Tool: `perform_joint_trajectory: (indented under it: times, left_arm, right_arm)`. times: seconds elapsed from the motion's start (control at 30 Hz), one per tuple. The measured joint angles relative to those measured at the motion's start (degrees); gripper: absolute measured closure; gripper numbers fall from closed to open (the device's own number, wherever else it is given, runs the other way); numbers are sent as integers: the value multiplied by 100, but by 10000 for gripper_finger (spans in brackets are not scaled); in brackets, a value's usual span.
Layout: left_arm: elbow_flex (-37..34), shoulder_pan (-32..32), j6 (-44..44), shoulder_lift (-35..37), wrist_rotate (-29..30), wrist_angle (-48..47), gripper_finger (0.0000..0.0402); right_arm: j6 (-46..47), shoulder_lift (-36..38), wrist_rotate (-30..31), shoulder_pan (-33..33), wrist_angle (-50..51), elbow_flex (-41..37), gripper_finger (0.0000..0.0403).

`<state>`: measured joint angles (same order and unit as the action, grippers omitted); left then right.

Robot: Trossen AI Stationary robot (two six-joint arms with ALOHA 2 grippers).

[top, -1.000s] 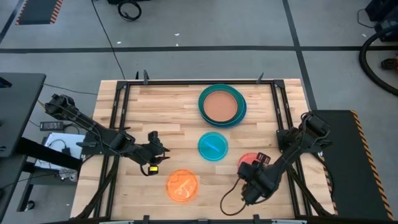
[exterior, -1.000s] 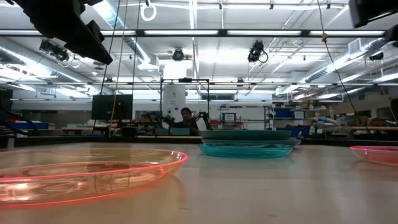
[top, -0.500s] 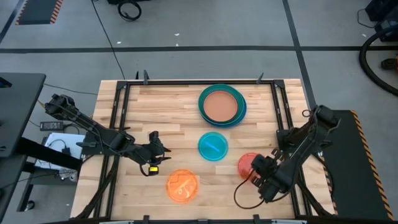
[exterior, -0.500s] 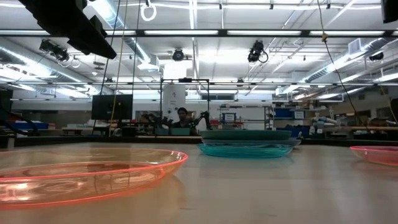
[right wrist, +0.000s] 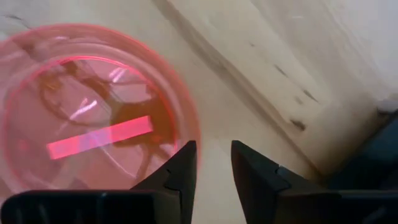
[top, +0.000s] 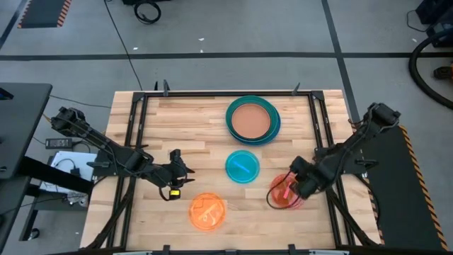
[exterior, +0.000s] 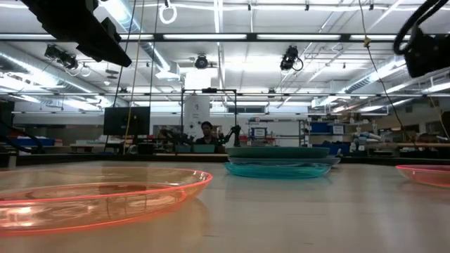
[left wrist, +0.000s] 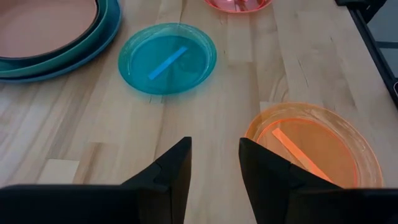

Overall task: Stack plastic plates
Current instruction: Stack the light green plate on top of the brown plate

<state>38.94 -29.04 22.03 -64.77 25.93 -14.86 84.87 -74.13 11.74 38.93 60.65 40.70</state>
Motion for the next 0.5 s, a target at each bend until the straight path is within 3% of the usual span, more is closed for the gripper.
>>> perform_joint_trajectory:
  times: [0.23,0.33,0.5]
  left_arm:
    - [0,0,-83,0,0,1,260]
    - [0,0,-82,0,0,1,260]
    - [0,0,-82,0,-1,1,260]
  right_arm:
    - [-1601,304,-767,-1086,-1157,-623,231]
    - [-2138,304,-1034,-1486,-1213,-699,208]
    - [-2917,300,-1262,-1918,-1336,-699,203]
